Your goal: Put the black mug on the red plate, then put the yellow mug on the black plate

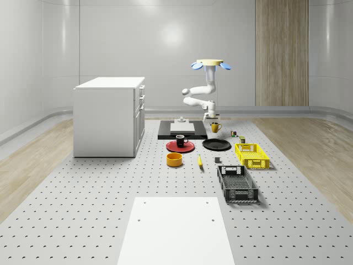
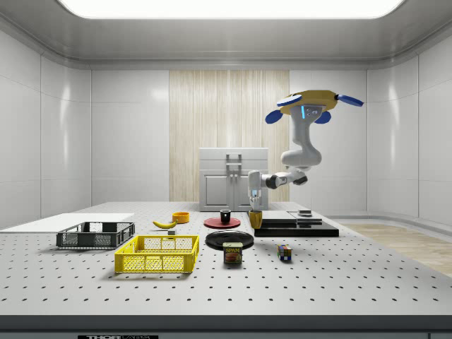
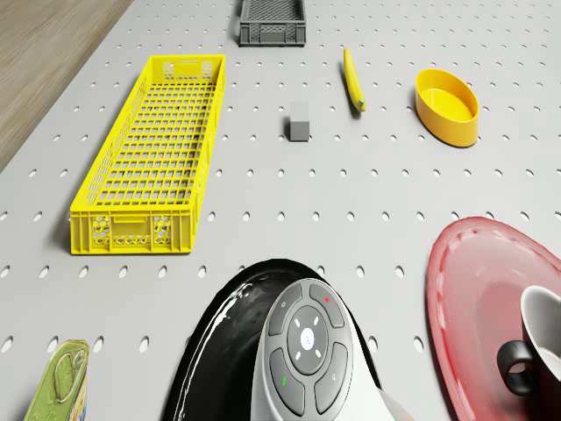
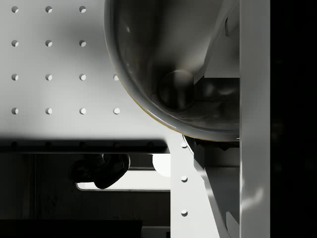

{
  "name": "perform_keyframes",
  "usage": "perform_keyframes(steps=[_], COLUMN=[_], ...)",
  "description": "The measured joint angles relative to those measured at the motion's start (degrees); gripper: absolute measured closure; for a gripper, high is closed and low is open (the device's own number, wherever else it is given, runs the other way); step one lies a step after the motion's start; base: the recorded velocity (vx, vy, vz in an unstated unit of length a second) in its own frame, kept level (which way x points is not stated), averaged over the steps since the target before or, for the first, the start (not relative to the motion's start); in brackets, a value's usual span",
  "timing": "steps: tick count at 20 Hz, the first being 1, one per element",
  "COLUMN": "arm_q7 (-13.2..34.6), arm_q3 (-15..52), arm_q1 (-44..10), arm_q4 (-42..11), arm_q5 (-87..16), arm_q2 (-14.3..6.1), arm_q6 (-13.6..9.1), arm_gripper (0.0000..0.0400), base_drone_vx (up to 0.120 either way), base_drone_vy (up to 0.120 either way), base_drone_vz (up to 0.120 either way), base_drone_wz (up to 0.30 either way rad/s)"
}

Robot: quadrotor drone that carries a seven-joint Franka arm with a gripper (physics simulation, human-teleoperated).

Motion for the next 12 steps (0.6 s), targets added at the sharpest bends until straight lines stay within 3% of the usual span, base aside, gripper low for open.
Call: perform_keyframes(steps=[7, 12], arm_q7=[0.02, 0.03], arm_q3=[0.01, 0.02], arm_q1=[-0.03, -0.04], arm_q4=[0.00, 0.01], arm_q5=[0.02, 0.03], arm_q2=[-0.04, -0.06], arm_q6=[0.03, 0.06], arm_gripper=[0.0290, 0.0290], base_drone_vx=[0.120, 0.120], base_drone_vy=[0.000, 0.000], base_drone_vz=[0.000, -0.112], base_drone_wz=[0.000, 0.000])
